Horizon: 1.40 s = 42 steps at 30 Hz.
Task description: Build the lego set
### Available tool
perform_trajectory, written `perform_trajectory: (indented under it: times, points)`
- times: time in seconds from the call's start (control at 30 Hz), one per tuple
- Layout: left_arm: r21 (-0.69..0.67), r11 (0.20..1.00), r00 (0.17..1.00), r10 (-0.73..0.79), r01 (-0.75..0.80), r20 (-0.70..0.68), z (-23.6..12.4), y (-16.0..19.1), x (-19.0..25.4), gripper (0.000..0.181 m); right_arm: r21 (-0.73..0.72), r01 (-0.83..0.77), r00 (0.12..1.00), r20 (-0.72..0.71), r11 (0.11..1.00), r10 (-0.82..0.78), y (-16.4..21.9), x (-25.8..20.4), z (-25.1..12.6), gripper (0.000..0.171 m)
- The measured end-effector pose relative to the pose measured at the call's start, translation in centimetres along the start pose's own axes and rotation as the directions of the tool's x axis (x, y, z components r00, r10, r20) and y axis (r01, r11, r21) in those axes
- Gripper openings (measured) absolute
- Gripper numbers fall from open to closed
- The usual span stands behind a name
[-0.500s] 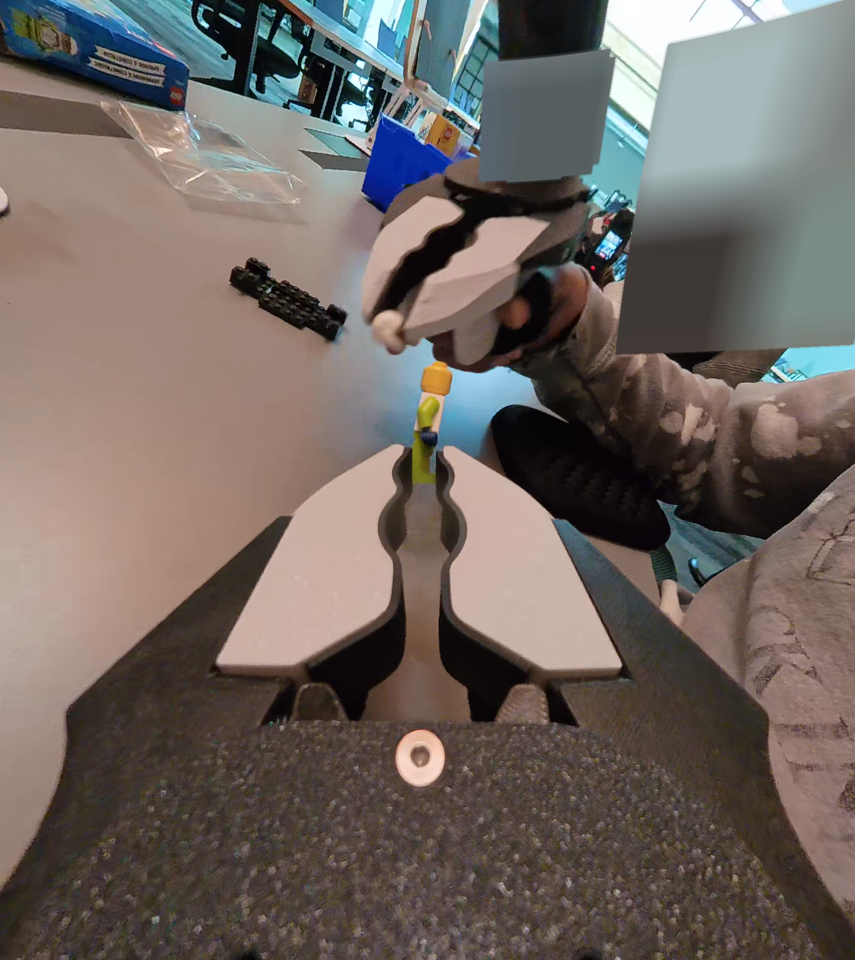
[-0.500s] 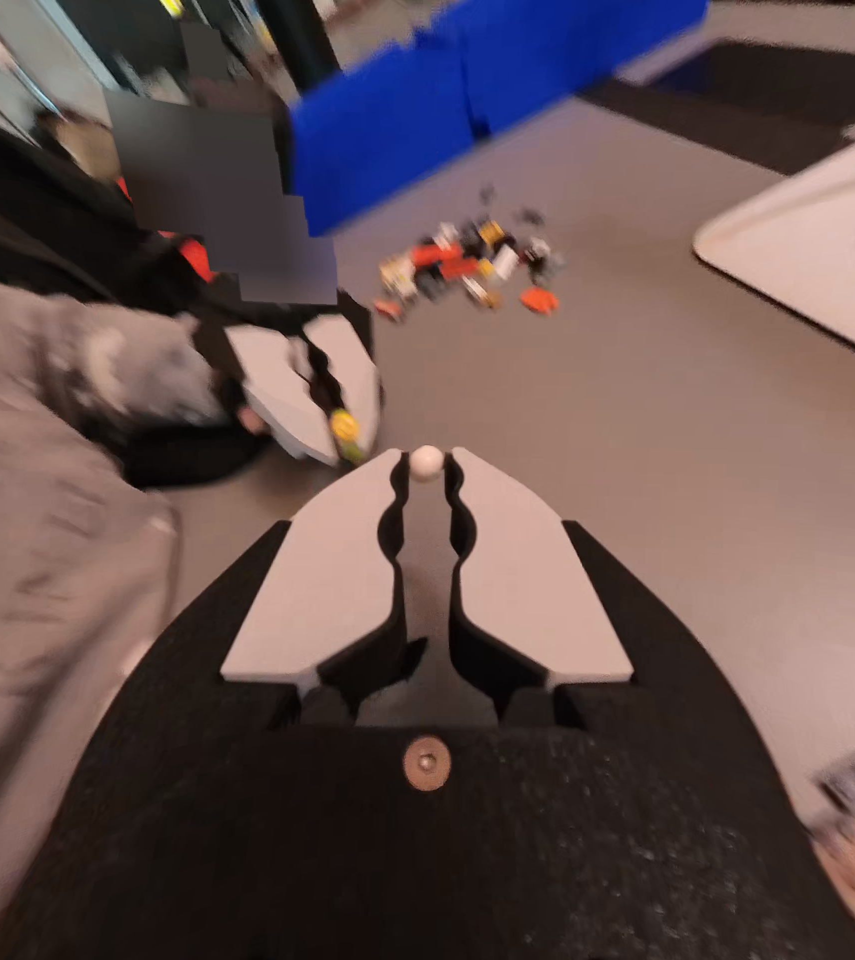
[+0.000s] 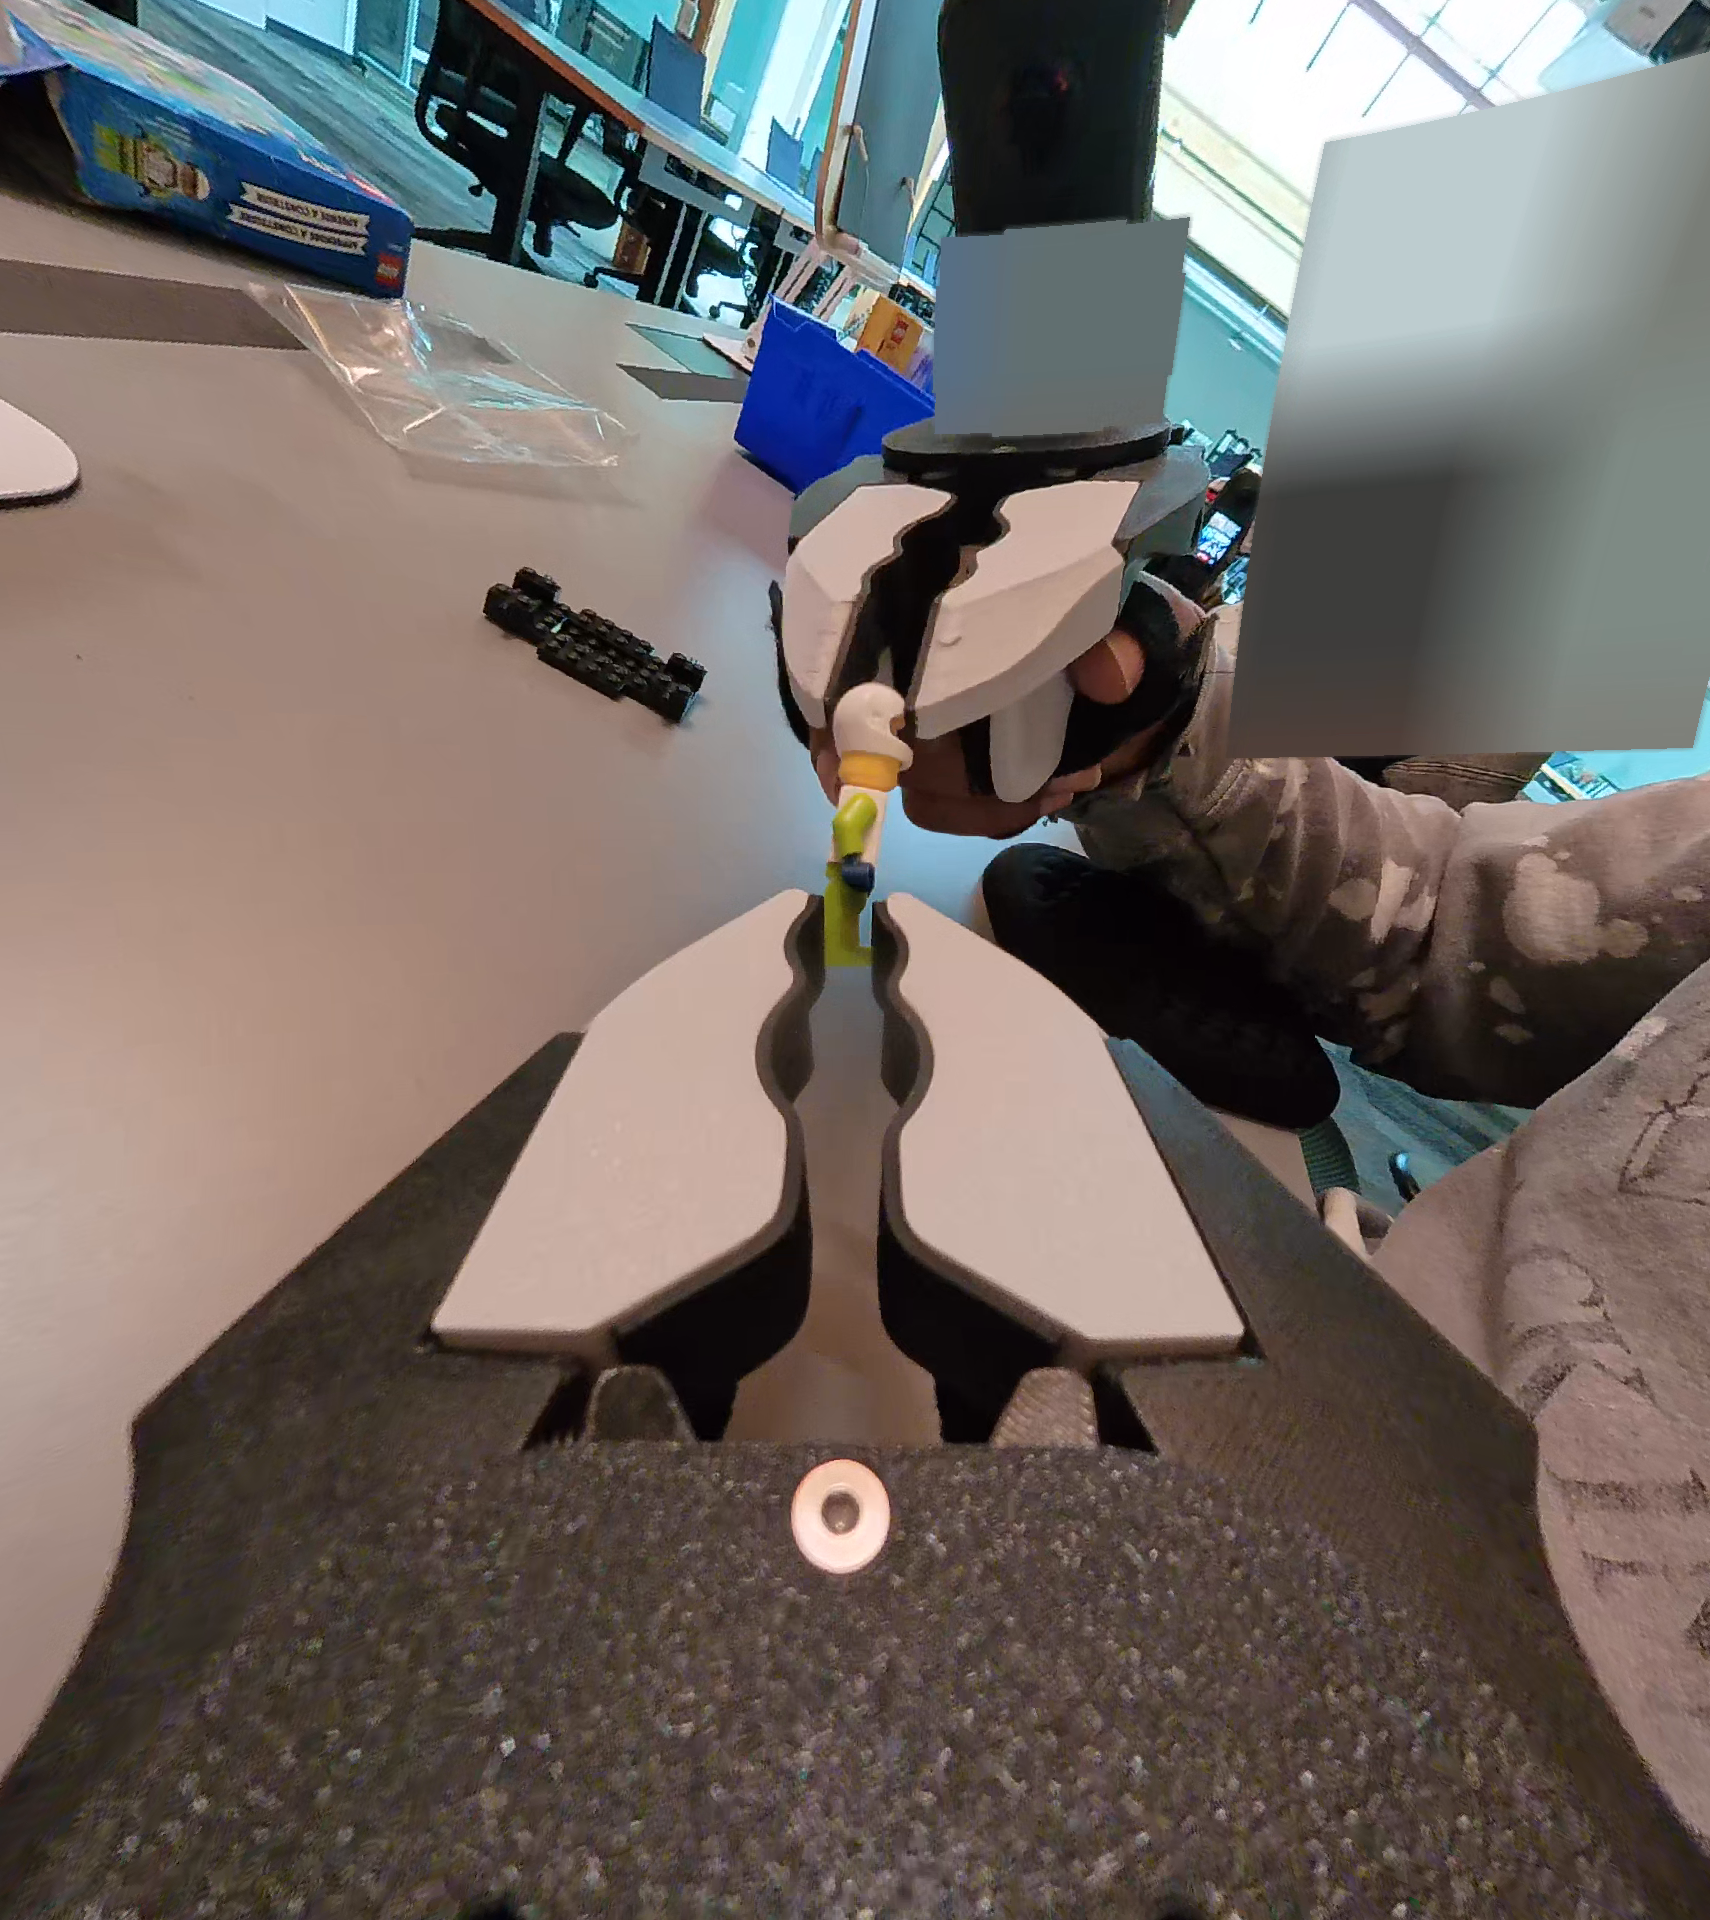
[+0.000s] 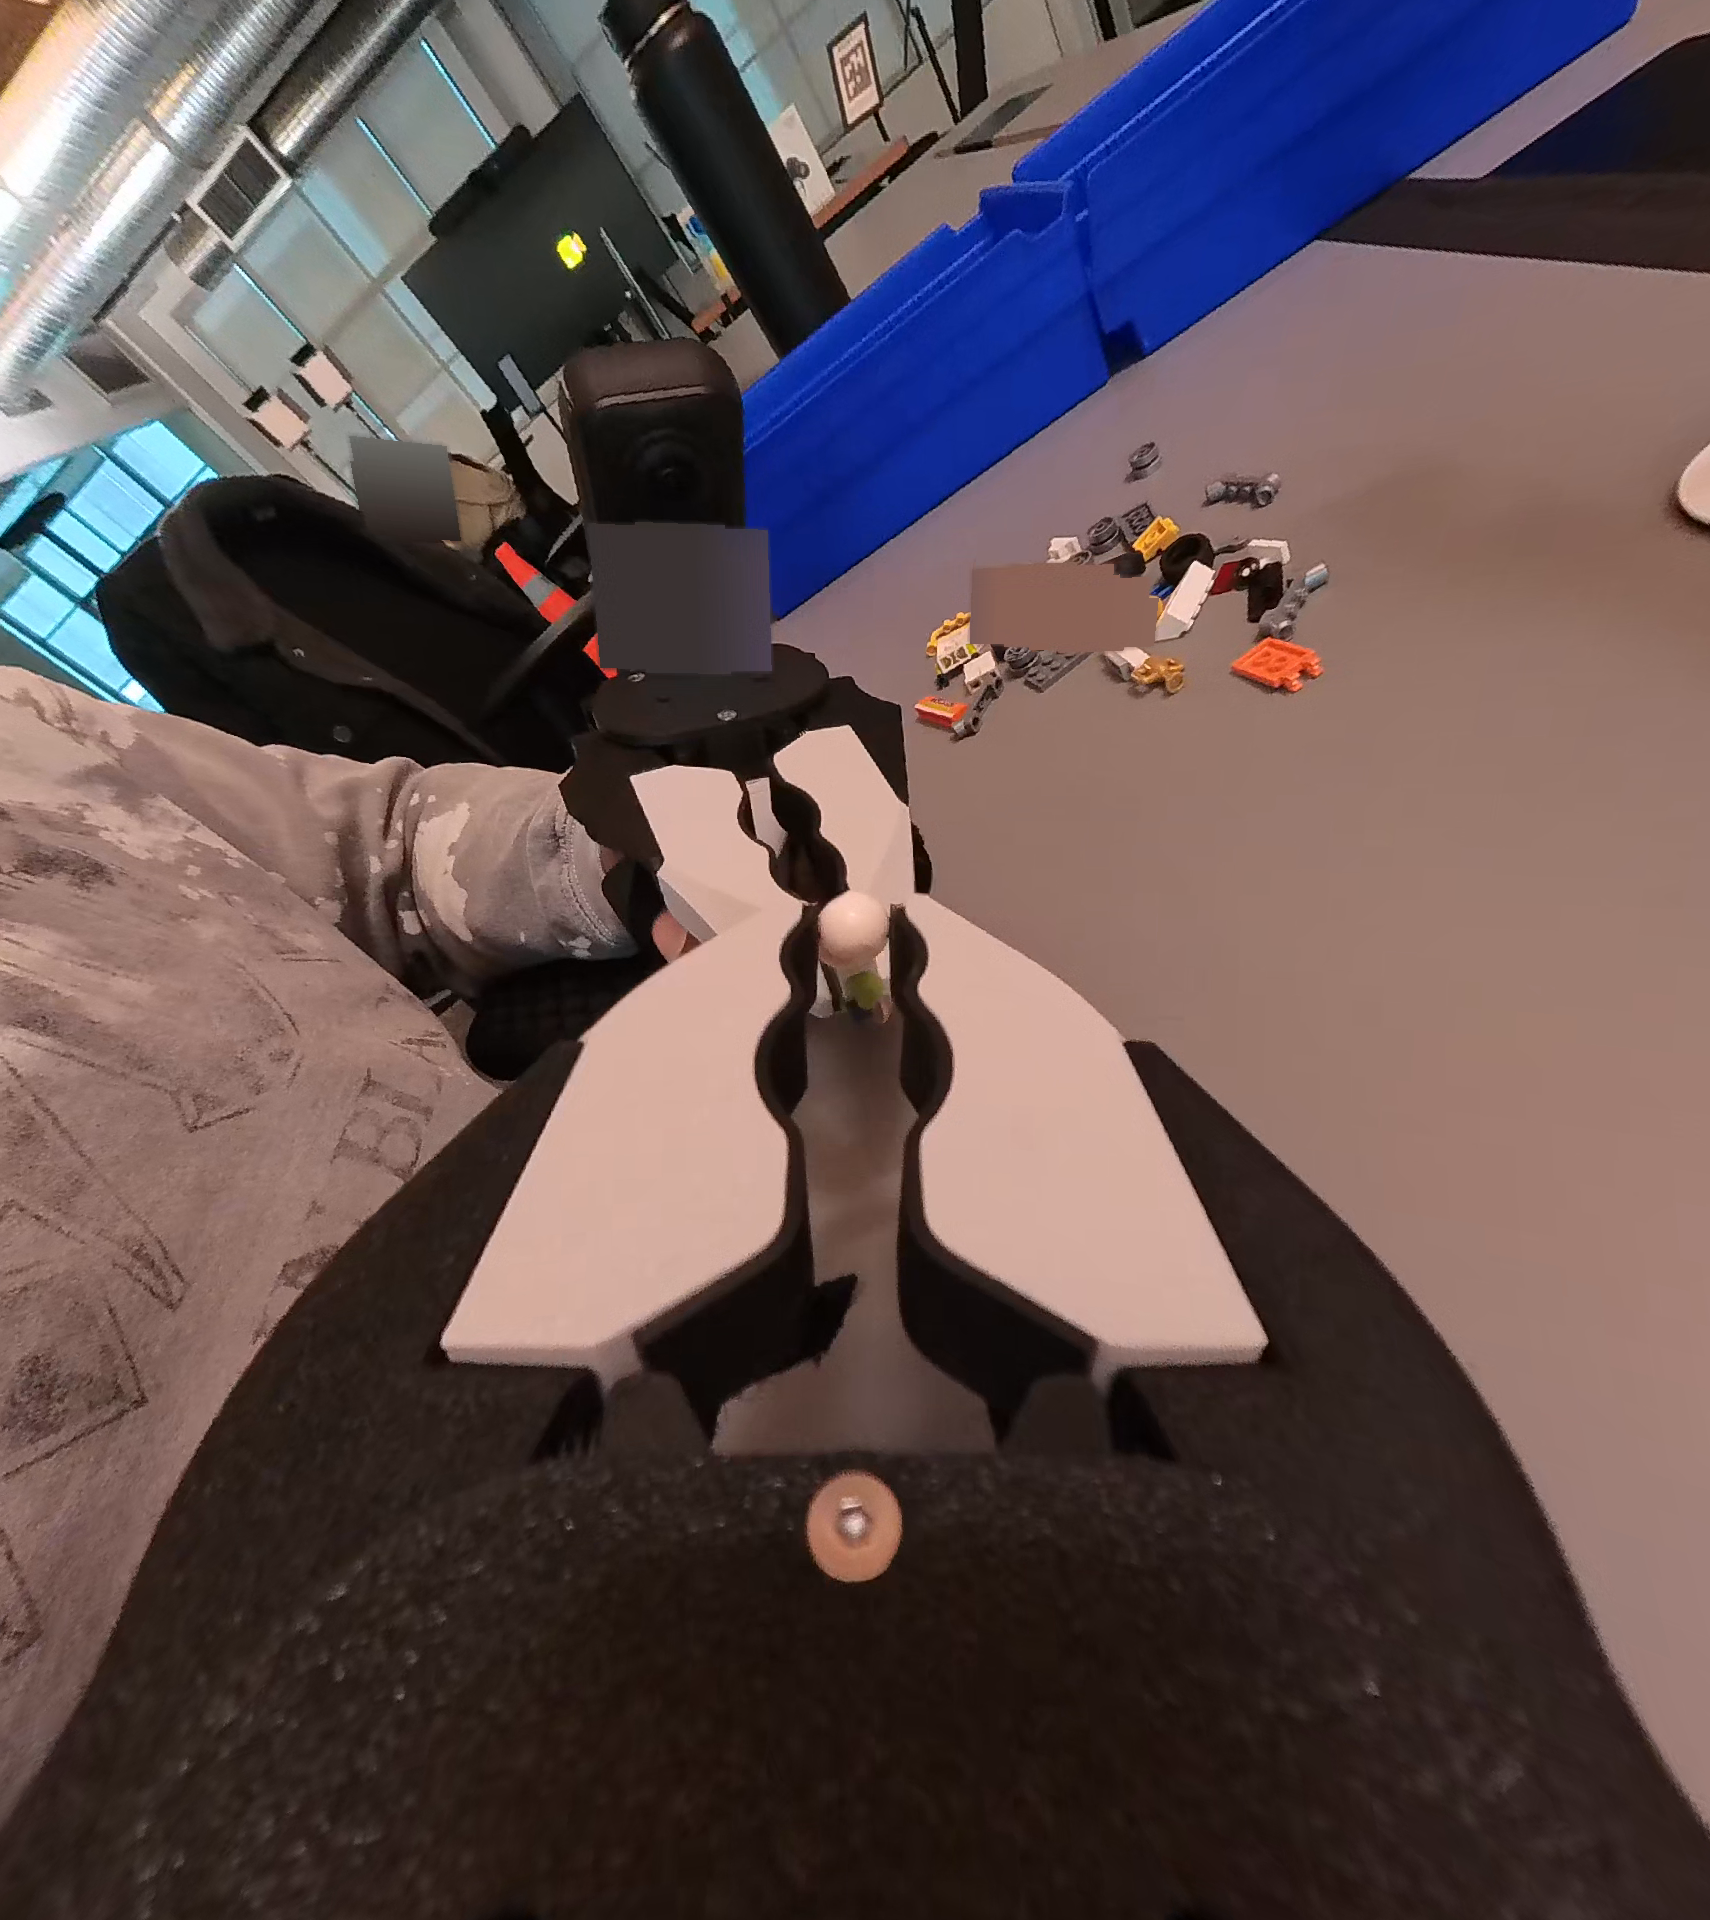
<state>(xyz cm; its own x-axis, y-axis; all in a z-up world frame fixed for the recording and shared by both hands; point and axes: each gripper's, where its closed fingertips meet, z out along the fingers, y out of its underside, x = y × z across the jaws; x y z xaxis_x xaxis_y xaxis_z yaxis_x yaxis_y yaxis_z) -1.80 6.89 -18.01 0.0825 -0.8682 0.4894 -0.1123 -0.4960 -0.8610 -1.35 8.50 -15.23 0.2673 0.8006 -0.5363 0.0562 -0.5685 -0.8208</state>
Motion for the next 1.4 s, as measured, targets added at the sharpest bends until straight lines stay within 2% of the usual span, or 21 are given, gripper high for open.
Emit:
perform_trajectory:
  times: [0.4,0.8,0.87,0.93,1.1,1.23,1.4]
  points:
    - [0.073,0.997,0.999,0.02,-0.022,0.028,-0.4,-1.2,0.1,0.008,0.085,-0.014,1.0,0.024,0.996,0.012,-0.7,-0.4,0.6,0.013]
    - [0.083,0.996,0.999,0.034,-0.037,0.033,-0.4,-1.4,0.4,0.008,0.113,0.011,0.999,0.045,0.993,-0.017,-0.8,-0.8,0.6,0.014]
    - [0.086,0.996,0.999,0.023,-0.025,0.024,-0.5,-1.5,0.5,0.008,0.137,0.062,0.997,0.036,0.989,-0.068,-1.4,-1.0,0.1,0.027]
    - [0.093,0.996,1.0,-0.011,0.01,0.011,-0.6,-1.6,0.5,0.008,0.139,0.157,0.988,-0.014,0.978,-0.156,-1.8,-1.0,-0.5,0.029]
    - [0.108,0.988,0.994,-0.106,0.109,-0.036,-0.7,-1.8,0.4,0.008,-0.019,0.458,0.87,-0.197,0.889,-0.453,-1.0,-0.3,-0.7,0.032]
    - [0.103,0.979,0.983,-0.171,0.177,-0.067,-0.6,-1.6,0.4,0.008,-0.089,0.568,0.778,-0.267,0.818,-0.569,-0.8,-0.3,-0.1,0.027]
    - [0.101,0.978,0.982,-0.177,0.183,-0.064,-0.6,-1.6,0.3,0.008,-0.134,0.633,0.719,-0.262,0.762,-0.644,-0.5,-0.9,0.6,0.028]
